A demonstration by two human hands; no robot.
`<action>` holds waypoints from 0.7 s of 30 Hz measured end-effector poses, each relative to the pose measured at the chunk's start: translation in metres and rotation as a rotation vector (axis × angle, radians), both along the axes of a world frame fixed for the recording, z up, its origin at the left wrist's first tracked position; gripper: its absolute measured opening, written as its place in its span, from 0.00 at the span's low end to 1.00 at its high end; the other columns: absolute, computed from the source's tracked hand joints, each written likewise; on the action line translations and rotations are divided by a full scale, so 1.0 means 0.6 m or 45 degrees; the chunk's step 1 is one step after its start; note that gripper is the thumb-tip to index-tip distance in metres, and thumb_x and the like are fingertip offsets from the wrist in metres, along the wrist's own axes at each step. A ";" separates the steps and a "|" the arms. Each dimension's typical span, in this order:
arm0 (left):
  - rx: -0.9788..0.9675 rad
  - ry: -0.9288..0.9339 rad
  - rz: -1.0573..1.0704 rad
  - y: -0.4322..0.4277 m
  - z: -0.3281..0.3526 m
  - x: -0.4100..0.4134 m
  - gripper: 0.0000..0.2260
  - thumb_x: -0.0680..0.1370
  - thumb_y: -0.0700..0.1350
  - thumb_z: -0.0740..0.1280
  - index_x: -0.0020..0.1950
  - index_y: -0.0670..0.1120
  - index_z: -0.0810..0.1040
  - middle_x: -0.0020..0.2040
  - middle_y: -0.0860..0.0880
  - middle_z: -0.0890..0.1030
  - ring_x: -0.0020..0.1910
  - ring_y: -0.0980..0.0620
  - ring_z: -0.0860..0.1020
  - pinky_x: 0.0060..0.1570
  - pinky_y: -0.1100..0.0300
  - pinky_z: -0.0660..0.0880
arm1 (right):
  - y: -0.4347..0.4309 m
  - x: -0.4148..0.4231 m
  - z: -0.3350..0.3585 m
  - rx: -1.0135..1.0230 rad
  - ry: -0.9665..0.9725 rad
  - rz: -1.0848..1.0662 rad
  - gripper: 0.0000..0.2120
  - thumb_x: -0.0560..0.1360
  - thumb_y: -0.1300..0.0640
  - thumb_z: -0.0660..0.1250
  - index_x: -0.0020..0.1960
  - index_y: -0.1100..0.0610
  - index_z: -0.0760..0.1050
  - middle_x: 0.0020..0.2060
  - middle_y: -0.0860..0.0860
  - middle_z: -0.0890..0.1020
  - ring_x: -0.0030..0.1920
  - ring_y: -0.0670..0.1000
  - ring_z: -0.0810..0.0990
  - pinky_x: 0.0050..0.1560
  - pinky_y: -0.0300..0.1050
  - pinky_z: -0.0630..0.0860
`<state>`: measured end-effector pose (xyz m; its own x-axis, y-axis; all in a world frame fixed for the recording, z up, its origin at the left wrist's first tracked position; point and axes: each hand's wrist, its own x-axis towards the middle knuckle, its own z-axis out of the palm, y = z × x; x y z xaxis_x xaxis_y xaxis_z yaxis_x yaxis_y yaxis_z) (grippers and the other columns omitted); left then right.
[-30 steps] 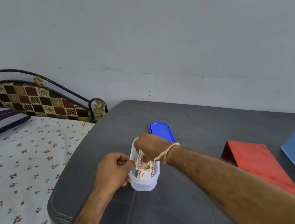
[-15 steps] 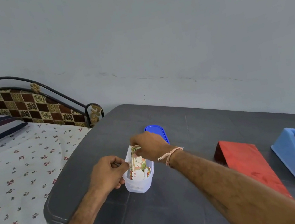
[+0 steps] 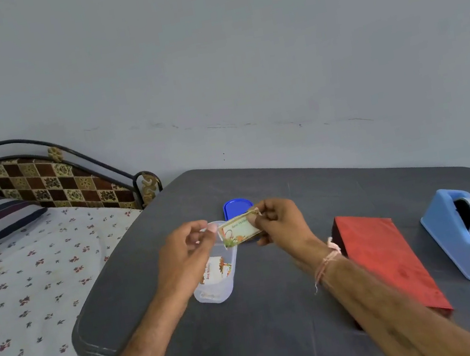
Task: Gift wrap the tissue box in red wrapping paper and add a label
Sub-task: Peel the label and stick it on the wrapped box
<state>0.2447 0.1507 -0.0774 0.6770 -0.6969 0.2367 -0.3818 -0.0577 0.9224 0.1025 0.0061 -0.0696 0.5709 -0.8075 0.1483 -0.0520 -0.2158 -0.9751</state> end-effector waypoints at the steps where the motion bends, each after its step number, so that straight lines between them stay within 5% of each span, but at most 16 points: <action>1: -0.015 0.107 -0.078 -0.006 0.005 -0.014 0.08 0.80 0.52 0.71 0.56 0.51 0.84 0.48 0.53 0.86 0.46 0.56 0.84 0.39 0.63 0.77 | 0.002 -0.018 0.000 0.079 -0.099 0.000 0.02 0.81 0.66 0.68 0.49 0.63 0.78 0.39 0.54 0.87 0.34 0.52 0.86 0.31 0.41 0.80; 5: -0.071 0.250 -0.273 -0.039 0.013 -0.083 0.05 0.80 0.40 0.71 0.47 0.42 0.86 0.38 0.50 0.85 0.37 0.55 0.83 0.32 0.63 0.73 | 0.005 -0.111 -0.004 0.246 -0.286 0.024 0.03 0.80 0.66 0.68 0.52 0.60 0.77 0.43 0.56 0.87 0.38 0.53 0.87 0.35 0.41 0.81; 12: 0.081 -0.297 -0.528 -0.070 0.002 -0.192 0.06 0.81 0.44 0.70 0.44 0.52 0.83 0.36 0.52 0.84 0.38 0.53 0.83 0.41 0.61 0.78 | 0.009 -0.235 -0.023 0.030 -0.068 0.053 0.08 0.74 0.63 0.77 0.52 0.63 0.84 0.45 0.61 0.87 0.42 0.51 0.84 0.46 0.43 0.79; 18: -0.015 0.291 -0.544 -0.065 -0.010 -0.246 0.04 0.79 0.42 0.72 0.52 0.45 0.86 0.44 0.46 0.87 0.45 0.49 0.85 0.43 0.62 0.80 | 0.031 -0.264 -0.040 0.167 -0.255 -0.104 0.05 0.78 0.63 0.72 0.51 0.66 0.81 0.38 0.57 0.86 0.36 0.49 0.84 0.37 0.41 0.79; 21: -0.043 0.325 -0.463 -0.061 -0.015 -0.260 0.03 0.79 0.40 0.72 0.51 0.43 0.86 0.41 0.45 0.87 0.43 0.50 0.85 0.40 0.65 0.79 | 0.042 -0.261 -0.034 0.183 -0.275 -0.062 0.05 0.77 0.64 0.73 0.51 0.66 0.81 0.37 0.59 0.86 0.36 0.50 0.84 0.37 0.41 0.79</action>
